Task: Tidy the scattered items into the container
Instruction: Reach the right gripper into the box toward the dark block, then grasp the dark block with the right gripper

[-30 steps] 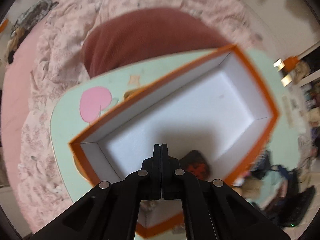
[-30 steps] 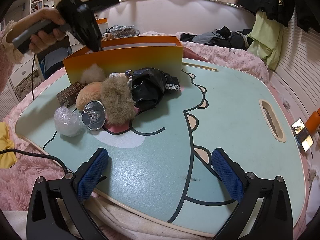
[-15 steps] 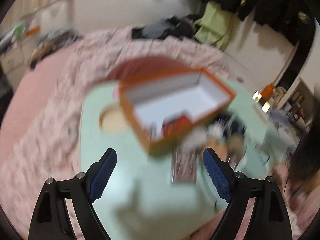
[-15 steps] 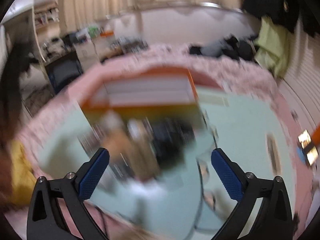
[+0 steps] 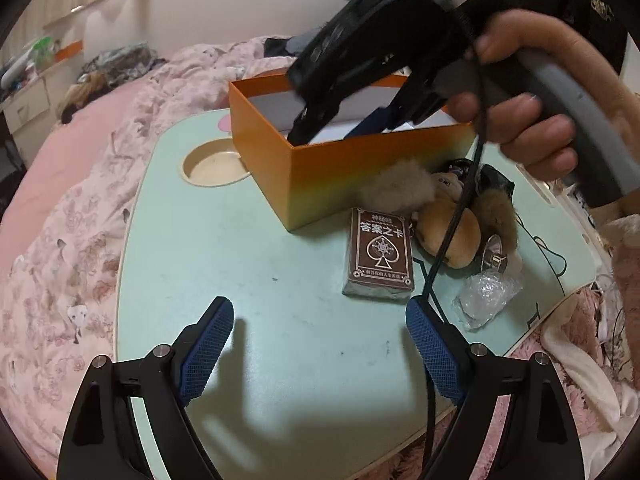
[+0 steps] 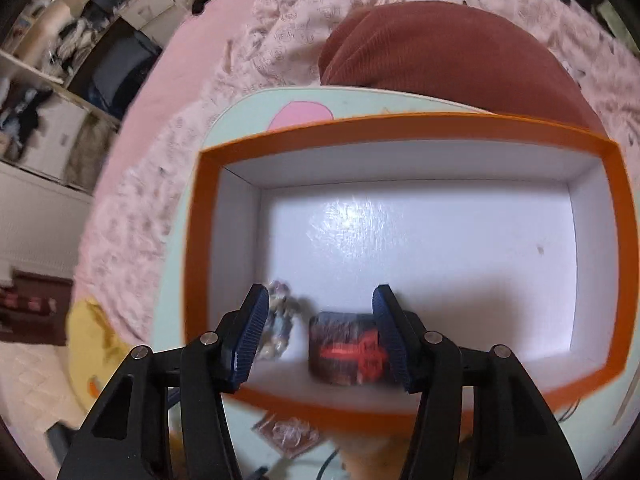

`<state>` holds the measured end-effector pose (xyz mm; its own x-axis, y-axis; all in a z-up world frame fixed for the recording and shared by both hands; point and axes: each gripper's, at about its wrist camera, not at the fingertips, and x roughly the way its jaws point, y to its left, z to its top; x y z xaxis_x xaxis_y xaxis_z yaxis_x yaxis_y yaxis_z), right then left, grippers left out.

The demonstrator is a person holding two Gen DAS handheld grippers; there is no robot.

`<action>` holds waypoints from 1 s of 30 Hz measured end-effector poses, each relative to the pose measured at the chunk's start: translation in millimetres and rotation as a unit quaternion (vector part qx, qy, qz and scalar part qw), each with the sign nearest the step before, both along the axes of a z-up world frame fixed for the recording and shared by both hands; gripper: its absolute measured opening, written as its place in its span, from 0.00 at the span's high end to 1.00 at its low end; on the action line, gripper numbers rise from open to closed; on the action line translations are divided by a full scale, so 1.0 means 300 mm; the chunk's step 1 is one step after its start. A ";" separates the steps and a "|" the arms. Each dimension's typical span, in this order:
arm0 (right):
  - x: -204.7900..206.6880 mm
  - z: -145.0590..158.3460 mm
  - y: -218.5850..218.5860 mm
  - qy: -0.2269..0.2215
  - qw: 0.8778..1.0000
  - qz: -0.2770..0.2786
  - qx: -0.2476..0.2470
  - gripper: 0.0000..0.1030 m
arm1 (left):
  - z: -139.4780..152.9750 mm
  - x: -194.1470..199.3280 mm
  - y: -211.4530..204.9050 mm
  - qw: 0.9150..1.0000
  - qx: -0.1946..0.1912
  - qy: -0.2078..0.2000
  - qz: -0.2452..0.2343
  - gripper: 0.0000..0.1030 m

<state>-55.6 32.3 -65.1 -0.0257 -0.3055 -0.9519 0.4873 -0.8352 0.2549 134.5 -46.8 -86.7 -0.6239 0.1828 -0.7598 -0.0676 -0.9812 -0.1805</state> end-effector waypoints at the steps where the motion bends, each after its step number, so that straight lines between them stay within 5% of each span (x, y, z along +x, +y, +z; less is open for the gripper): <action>1: 0.003 -0.011 -0.007 0.003 1.000 0.004 0.012 0.46 | -0.001 0.001 -0.005 1.000 0.003 -0.001 0.002 0.15; 6: 0.029 -0.025 -0.063 0.048 0.994 0.054 0.083 0.52 | 0.009 0.000 -0.018 1.000 0.021 -0.002 0.008 0.15; 8: 0.026 -0.020 -0.060 0.050 0.994 0.056 0.082 0.72 | 0.018 -0.003 -0.019 1.000 0.019 0.003 0.009 0.15; 9: 0.021 -0.022 -0.054 0.064 0.991 0.057 0.103 0.96 | 0.020 -0.004 -0.020 1.000 0.018 0.005 0.010 0.15; 10: 0.022 -0.021 -0.054 0.080 0.988 0.059 0.121 1.00 | 0.020 -0.006 -0.022 1.000 0.019 0.005 0.011 0.15; 18: 0.014 -0.005 0.007 0.089 0.991 0.040 0.088 1.00 | 0.011 -0.019 -0.041 0.999 0.032 0.001 0.017 0.15; 24: -0.008 0.105 0.094 0.079 0.996 0.023 0.022 1.00 | 0.012 -0.024 -0.047 0.999 0.036 0.003 0.023 0.15; 30: -0.059 0.121 0.095 -0.029 0.999 0.041 -0.022 0.98 | 0.023 -0.031 -0.053 0.998 0.055 0.014 0.040 0.15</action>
